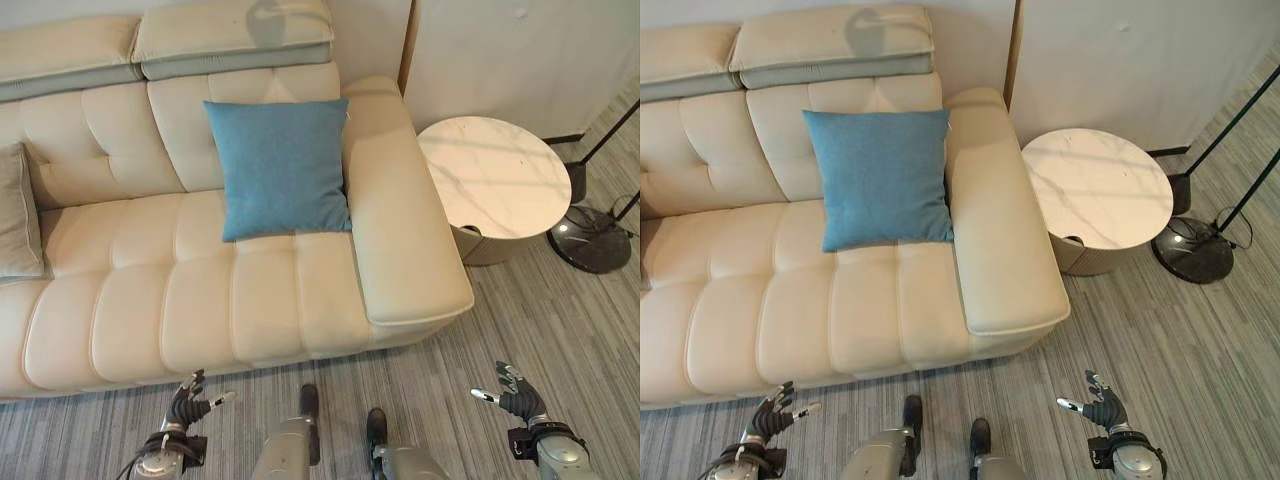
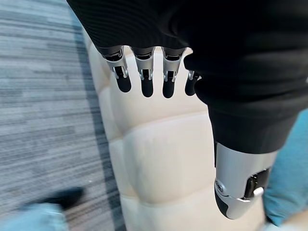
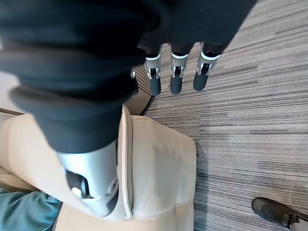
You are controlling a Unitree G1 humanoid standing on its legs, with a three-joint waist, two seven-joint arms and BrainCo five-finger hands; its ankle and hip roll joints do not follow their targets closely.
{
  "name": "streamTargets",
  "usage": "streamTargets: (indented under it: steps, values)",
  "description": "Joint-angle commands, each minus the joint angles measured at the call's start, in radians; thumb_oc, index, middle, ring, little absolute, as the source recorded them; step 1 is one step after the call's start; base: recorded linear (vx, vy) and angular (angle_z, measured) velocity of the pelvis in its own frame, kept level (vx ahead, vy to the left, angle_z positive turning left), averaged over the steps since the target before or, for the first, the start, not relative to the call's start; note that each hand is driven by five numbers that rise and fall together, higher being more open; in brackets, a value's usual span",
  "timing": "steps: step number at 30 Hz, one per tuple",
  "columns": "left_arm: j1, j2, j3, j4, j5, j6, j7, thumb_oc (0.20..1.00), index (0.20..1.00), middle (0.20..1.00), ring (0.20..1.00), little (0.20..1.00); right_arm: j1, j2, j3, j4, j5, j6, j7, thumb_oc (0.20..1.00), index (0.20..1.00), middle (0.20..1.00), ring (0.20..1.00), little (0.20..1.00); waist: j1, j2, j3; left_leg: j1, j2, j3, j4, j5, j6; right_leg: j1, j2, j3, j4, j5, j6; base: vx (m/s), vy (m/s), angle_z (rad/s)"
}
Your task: Pick up all the scattered cushions and arrange them neatly on the sofa.
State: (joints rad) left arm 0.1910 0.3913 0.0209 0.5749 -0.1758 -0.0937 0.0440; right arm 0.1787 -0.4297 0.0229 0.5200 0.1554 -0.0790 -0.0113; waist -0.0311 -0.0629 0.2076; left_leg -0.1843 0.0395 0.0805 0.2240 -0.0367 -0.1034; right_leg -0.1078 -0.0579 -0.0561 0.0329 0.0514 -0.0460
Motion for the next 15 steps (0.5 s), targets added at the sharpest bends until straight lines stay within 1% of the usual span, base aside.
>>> streamTargets:
  steps: [1, 2, 4, 9, 13, 15]
  values:
    - [-0.017, 0.028, 0.016, -0.039, -0.008, -0.033, 0.004, 1.000, 1.000, 1.000, 1.000, 1.000, -0.030, -0.003, -0.016, -0.013, -0.013, -0.025, -0.001, 1.000, 1.000, 1.000, 1.000, 1.000, -0.016, -0.013, -0.035, 0.062, -0.039, -0.019, -0.078, -0.055, 0.049, 0.030, 0.015, 0.001, -0.046, -0.079, 0.135, -0.06, 0.164, 0.37]
    - [-0.021, 0.029, 0.008, -0.022, -0.001, -0.030, 0.003, 1.000, 1.000, 1.000, 1.000, 1.000, -0.030, -0.004, -0.022, -0.001, -0.026, -0.021, -0.010, 1.000, 1.000, 1.000, 1.000, 1.000, -0.030, -0.004, -0.059, 0.094, -0.038, -0.017, -0.167, -0.033, 0.048, 0.025, 0.020, -0.007, -0.044, -0.073, 0.138, -0.03, 0.118, 0.44]
    - [-0.018, 0.029, -0.010, -0.022, 0.003, -0.023, -0.015, 1.000, 1.000, 1.000, 1.000, 1.000, -0.035, -0.001, -0.013, 0.026, -0.039, -0.016, -0.012, 1.000, 1.000, 1.000, 1.000, 1.000, -0.030, -0.004, -0.076, 0.128, -0.046, -0.016, -0.209, -0.028, 0.055, 0.040, 0.022, 0.000, -0.047, -0.071, 0.142, 0.00, 0.138, 0.30]
    - [-0.016, 0.024, -0.024, -0.007, 0.011, -0.015, -0.028, 1.000, 1.000, 1.000, 1.000, 1.000, -0.048, 0.009, 0.000, 0.081, -0.058, -0.006, -0.018, 1.000, 1.000, 1.000, 1.000, 1.000, -0.025, -0.005, -0.095, 0.175, -0.051, -0.006, -0.260, -0.018, 0.063, 0.065, 0.024, 0.009, -0.051, -0.069, 0.149, 0.02, 0.047, 0.00]
    - [-0.027, 0.012, -0.031, 0.017, 0.007, -0.013, -0.016, 1.000, 1.000, 1.000, 1.000, 1.000, -0.055, 0.018, 0.009, 0.103, -0.075, -0.001, -0.031, 1.000, 1.000, 1.000, 1.000, 1.000, -0.024, -0.003, -0.115, 0.204, -0.052, -0.006, -0.311, -0.001, 0.067, 0.075, 0.028, 0.012, -0.058, -0.066, 0.156, 0.01, 0.018, -0.08]
    - [-0.028, 0.009, -0.034, 0.022, 0.010, -0.012, -0.015, 1.000, 1.000, 1.000, 1.000, 1.000, -0.055, 0.018, 0.011, 0.101, -0.076, -0.001, -0.032, 1.000, 1.000, 1.000, 1.000, 1.000, -0.025, -0.002, -0.119, 0.209, -0.051, -0.006, -0.311, -0.001, 0.067, 0.082, 0.028, 0.012, -0.061, -0.067, 0.156, 0.00, 0.000, 0.00]
